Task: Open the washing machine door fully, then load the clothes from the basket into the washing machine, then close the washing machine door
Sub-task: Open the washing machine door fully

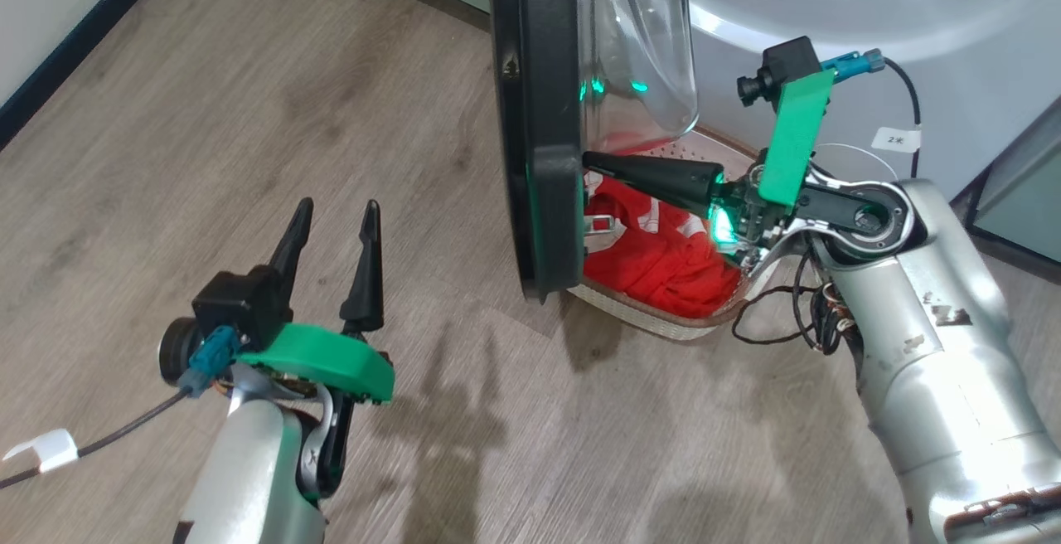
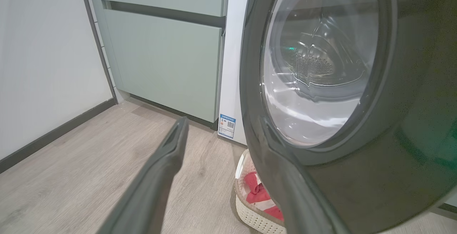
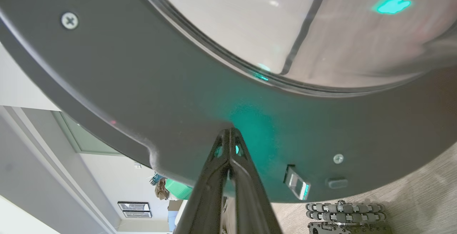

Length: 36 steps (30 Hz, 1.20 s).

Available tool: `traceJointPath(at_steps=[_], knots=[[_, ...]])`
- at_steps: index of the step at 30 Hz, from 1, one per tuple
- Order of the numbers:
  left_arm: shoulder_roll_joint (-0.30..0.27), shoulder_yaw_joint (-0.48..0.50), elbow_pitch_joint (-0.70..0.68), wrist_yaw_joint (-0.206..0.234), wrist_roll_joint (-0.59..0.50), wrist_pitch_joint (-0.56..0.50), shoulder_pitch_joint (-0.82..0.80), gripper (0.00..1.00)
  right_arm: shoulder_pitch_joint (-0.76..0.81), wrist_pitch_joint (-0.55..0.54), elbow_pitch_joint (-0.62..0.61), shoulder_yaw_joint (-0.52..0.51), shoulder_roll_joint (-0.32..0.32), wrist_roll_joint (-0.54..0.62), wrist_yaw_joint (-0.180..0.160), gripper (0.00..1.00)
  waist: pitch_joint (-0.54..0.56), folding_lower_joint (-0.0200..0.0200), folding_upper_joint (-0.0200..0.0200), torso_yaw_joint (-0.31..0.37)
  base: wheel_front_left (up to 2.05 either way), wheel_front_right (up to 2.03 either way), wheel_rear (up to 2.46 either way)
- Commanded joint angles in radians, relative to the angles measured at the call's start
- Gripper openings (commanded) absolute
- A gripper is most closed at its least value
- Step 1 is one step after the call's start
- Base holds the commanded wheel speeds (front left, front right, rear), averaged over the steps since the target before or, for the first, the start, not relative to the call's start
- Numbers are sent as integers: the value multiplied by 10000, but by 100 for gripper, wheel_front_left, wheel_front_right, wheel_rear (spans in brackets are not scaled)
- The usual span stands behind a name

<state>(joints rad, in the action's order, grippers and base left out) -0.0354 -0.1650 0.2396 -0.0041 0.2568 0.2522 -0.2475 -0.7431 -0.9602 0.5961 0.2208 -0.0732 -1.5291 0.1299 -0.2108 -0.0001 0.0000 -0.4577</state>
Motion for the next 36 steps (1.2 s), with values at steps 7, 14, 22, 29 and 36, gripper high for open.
traceJointPath(at_steps=[7, 14, 22, 29, 36], knots=[[-149, 226, -385, 122, 120, 95, -130, 100, -94, 332, -268, 413, 229, -341, 8, 0, 14, 1, 0, -129, 0, 0, 0], [-149, 290, -391, 158, 118, 95, -75, 100, 367, 835, -695, -118, 199, -852, 8, 0, 114, 1, 0, -75, 0, 0, 0], [-149, 478, -442, 183, 96, 95, 22, 100, 2165, 1972, -2313, -1314, -98, -1349, 8, 23, 201, 1, 0, 199, 0, 0, 0], [-149, 583, -445, 151, 61, 95, 51, 100, 4332, 3287, -4134, -2222, -102, -1299, 8, 100, 221, 1, 0, 363, 0, 0, 0], [-149, 721, -419, 136, -16, 95, 95, 100, 6164, 4345, -5608, -2455, 68, -1012, 8, 100, 309, 1, 0, 520, 0, 0, 0]])
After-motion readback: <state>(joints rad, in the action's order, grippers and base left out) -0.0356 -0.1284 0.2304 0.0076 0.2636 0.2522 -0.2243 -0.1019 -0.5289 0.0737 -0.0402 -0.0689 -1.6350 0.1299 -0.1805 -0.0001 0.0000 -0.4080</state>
